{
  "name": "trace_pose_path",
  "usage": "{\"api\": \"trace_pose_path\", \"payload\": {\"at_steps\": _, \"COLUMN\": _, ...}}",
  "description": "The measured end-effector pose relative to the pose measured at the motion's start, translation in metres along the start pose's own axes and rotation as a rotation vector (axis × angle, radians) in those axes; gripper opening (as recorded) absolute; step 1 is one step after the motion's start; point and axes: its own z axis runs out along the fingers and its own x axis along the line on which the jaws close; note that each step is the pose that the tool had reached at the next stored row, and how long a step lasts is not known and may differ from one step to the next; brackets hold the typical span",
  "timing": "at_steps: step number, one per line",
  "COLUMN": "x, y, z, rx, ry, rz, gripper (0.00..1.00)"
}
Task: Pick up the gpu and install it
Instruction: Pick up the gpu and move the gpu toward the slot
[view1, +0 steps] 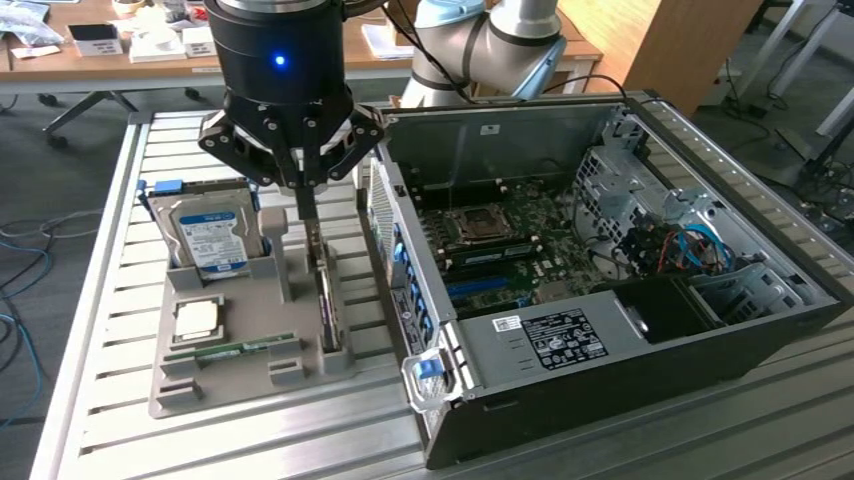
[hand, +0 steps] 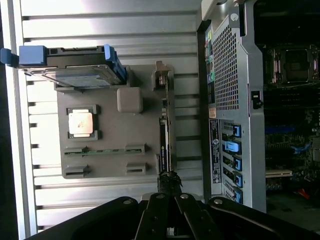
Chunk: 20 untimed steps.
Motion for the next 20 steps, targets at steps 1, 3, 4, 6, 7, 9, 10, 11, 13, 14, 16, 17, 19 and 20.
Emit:
{"api": "trace_pose_path", "payload": {"at_steps": 1, "x": 0.0, "y": 0.0, "z": 0.0, "rx": 0.0, "ry": 0.0, "rz": 0.0, "gripper": 0.11}}
{"api": "trace_pose_path", "payload": {"at_steps": 3, "x": 0.0, "y": 0.0, "z": 0.0, "rx": 0.0, "ry": 0.0, "rz": 0.0, "gripper": 0.11}}
{"api": "trace_pose_path", "payload": {"at_steps": 4, "x": 0.0, "y": 0.0, "z": 0.0, "rx": 0.0, "ry": 0.0, "rz": 0.0, "gripper": 0.11}}
{"api": "trace_pose_path", "payload": {"at_steps": 6, "x": 0.0, "y": 0.0, "z": 0.0, "rx": 0.0, "ry": 0.0, "rz": 0.0, "gripper": 0.11}}
{"api": "trace_pose_path", "payload": {"at_steps": 7, "x": 0.0, "y": 0.0, "z": 0.0, "rx": 0.0, "ry": 0.0, "rz": 0.0, "gripper": 0.11}}
{"api": "trace_pose_path", "payload": {"at_steps": 9, "x": 0.0, "y": 0.0, "z": 0.0, "rx": 0.0001, "ry": 0.0, "rz": 0.0, "gripper": 0.17}}
{"api": "trace_pose_path", "payload": {"at_steps": 10, "x": 0.0, "y": 0.0, "z": 0.0, "rx": 0.0, "ry": 0.0, "rz": 0.0, "gripper": 0.23}}
{"api": "trace_pose_path", "payload": {"at_steps": 11, "x": 0.0, "y": 0.0, "z": 0.0, "rx": 0.0, "ry": 0.0, "rz": 0.0, "gripper": 0.23}}
{"api": "trace_pose_path", "payload": {"at_steps": 13, "x": 0.0, "y": 0.0, "z": 0.0, "rx": 0.0, "ry": 0.0, "rz": 0.0, "gripper": 0.29}}
{"api": "trace_pose_path", "payload": {"at_steps": 14, "x": 0.0, "y": 0.0, "z": 0.0, "rx": 0.0, "ry": 0.0, "rz": 0.0, "gripper": 0.35}}
{"api": "trace_pose_path", "payload": {"at_steps": 16, "x": 0.0, "y": 0.0, "z": 0.0, "rx": 0.0, "ry": 0.0, "rz": 0.0, "gripper": 0.42}}
{"api": "trace_pose_path", "payload": {"at_steps": 17, "x": 0.0, "y": 0.0, "z": 0.0, "rx": 0.0, "ry": 0.0, "rz": 0.0, "gripper": 0.42}}
{"api": "trace_pose_path", "payload": {"at_steps": 19, "x": 0.0, "y": 0.0, "z": 0.0, "rx": 0.0, "ry": 0.0, "rz": 0.0, "gripper": 0.42}}
{"api": "trace_pose_path", "payload": {"at_steps": 20, "x": 0.0, "y": 0.0, "z": 0.0, "rx": 0.0, "ry": 0.0, "rz": 0.0, "gripper": 0.42}}
